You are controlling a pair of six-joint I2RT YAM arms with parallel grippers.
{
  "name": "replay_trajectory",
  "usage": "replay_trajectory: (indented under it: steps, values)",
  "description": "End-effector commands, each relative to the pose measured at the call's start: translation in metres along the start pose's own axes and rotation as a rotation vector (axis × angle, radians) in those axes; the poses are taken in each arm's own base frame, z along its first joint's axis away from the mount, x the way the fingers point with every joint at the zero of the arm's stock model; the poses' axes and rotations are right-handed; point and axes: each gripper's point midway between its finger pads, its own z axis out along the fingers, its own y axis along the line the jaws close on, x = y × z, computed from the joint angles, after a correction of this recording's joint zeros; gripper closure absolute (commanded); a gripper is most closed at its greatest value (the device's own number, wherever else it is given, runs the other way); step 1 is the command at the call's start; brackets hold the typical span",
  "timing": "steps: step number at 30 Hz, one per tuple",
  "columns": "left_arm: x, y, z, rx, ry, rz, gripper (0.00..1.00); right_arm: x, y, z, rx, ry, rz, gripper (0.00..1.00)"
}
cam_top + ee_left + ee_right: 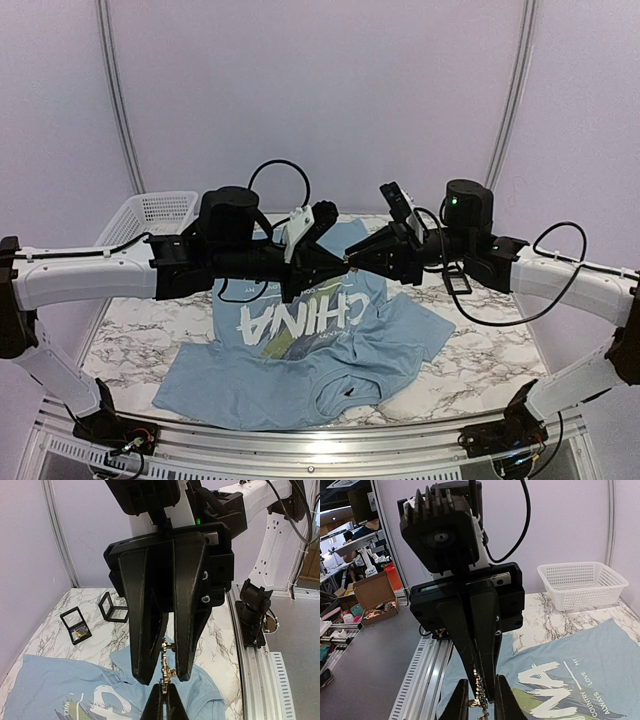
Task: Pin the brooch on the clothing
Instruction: Pass from the left arm to the right
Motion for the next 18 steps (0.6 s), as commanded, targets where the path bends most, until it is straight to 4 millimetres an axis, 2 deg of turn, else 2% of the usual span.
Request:
replay_trajectory:
  steps: [1,8,10,18]
  values:
    - [-0.0189,0.0019,-0.0001,0.013,-0.047,0.007,1.0,-0.0048,0.0032,0.0036,-0.021,-0.008,-0.012,0.87]
    - [-0.0213,0.0028,0.0013,0.016,-0.054,0.008,1.0,-0.0059,0.005,0.0047,-0.03,-0.009,-0.014,0.9]
    - [-0.0215,0.0026,0.0018,0.018,-0.054,0.006,1.0,-0.006,0.0047,0.0051,-0.031,-0.01,-0.012,1.0]
    - [-0.0212,0.0042,0.0037,0.019,-0.054,0.003,1.0,-0.0041,0.0062,0.0055,-0.038,-0.008,-0.005,1.0]
